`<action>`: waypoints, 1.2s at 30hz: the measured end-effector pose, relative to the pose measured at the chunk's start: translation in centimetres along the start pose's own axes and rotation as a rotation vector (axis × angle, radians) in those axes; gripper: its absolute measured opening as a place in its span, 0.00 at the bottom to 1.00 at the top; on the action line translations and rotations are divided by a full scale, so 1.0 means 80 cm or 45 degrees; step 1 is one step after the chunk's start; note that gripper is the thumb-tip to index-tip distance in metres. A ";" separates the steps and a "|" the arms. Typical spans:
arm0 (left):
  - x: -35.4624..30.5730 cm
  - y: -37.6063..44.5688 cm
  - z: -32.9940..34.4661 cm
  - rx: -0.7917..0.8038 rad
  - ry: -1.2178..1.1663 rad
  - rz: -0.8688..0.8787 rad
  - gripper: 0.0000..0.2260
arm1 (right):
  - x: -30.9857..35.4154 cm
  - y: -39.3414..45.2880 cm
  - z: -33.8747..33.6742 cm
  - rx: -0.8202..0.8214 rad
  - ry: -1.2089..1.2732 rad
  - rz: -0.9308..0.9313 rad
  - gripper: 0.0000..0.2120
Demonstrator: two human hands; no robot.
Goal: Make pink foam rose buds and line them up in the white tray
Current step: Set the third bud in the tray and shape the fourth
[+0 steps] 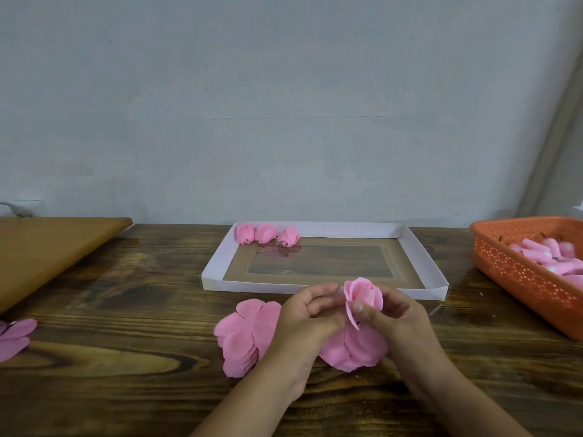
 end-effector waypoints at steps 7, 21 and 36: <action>-0.019 -0.005 0.005 0.022 0.234 0.089 0.15 | -0.012 0.004 0.008 0.148 0.130 0.091 0.18; -0.038 -0.008 0.015 0.099 0.501 0.183 0.08 | -0.013 0.005 0.017 0.270 0.212 0.096 0.20; -0.064 -0.018 0.024 0.095 1.155 0.469 0.15 | -0.015 0.006 0.019 0.307 0.246 0.077 0.16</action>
Point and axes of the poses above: each hand's wrist, its own y-axis towards the middle knuckle, its own z-axis out of the palm, x = y × z, the point moved 9 cm from there along y, towards the middle knuckle, and after that the axes turned 15 degrees about x, right-handed, at the moved point
